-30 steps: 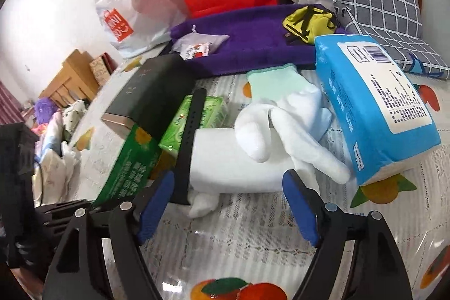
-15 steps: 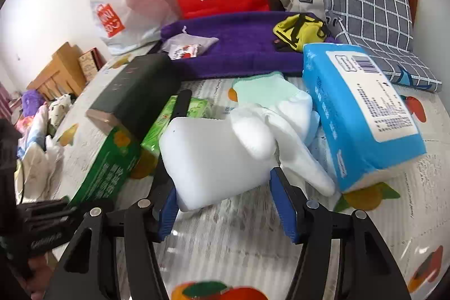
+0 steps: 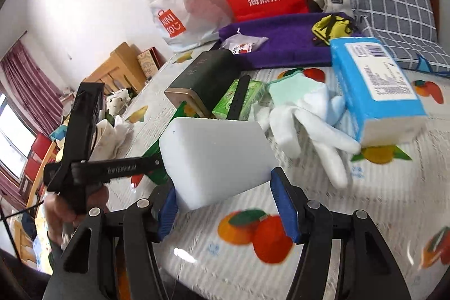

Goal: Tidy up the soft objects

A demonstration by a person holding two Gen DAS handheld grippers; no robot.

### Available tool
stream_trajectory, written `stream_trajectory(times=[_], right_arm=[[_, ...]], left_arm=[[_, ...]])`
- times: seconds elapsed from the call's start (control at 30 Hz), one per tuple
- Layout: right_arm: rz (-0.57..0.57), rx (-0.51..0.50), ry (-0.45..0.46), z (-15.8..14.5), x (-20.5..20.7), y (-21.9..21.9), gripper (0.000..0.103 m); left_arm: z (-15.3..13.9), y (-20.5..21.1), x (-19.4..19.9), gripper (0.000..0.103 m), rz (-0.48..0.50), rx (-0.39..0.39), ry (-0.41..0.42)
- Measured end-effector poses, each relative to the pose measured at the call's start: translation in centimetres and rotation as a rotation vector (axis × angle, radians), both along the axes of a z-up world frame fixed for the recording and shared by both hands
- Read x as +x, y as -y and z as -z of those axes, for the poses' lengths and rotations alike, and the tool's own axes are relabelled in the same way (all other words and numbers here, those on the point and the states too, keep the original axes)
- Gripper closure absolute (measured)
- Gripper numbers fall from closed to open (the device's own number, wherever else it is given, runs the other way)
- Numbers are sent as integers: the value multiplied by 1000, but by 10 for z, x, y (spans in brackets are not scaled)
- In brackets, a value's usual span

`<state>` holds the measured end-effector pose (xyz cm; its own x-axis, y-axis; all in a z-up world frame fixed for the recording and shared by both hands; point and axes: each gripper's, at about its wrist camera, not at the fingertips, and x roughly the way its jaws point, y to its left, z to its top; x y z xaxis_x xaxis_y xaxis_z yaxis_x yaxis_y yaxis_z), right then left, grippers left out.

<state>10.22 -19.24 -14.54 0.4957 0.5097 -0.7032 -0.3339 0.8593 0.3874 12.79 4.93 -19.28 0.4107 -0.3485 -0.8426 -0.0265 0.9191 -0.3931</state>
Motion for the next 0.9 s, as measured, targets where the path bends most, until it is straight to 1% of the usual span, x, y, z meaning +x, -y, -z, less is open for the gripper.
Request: stream_trajectory(times=[0.07,0.13,0.23,0.27,0.3,0.37,0.4,0.43,0.47,0.53,0.6,0.67,0.7,0.73,0.77,0.83,0.9], right_arm=[[31,-15,9,-2,-8,11,42],[74,-69,23,-2,-14,25,42],[155,-206,58,0,-23,45,41],[173,-237,64,2,-25,51,41],[196,-271,65,5,-26,59,41],[222,-298,53,12,-23,69,40],[227,-303,46,17,-21,74,40],[224,-312,40,21,-19,75,40],[221,-326,36,25,-17,74,38],[203,-365,33,32,-16,71,37],[182,-396,33,37,-18,67,34],[174,-401,23,39,-21,67,29],[174,-393,14,40,-24,70,27],[178,-382,3,40,-25,72,24],[186,-366,-9,40,-27,75,22],[210,-334,-36,40,-30,83,21],[237,-324,-55,38,-33,90,21]], left_arm=[[-1,5,0,94,14,-9,3],[0,10,1,94,29,-27,0],[3,10,4,94,23,-26,-12],[4,9,4,92,11,-21,-12],[4,7,4,87,-4,-8,-15],[3,3,4,77,-38,66,-19],[3,2,4,68,-46,94,-20],[2,1,4,64,-53,115,-15],[2,0,4,63,-54,118,-12],[1,2,7,52,-51,132,-4],[1,8,11,49,-40,160,11],[3,18,16,41,-20,194,15],[3,24,18,34,-11,218,27],[4,29,20,33,-4,243,38],[5,37,22,33,2,288,45],[8,49,26,32,-3,372,59],[9,56,27,32,-1,421,78]])
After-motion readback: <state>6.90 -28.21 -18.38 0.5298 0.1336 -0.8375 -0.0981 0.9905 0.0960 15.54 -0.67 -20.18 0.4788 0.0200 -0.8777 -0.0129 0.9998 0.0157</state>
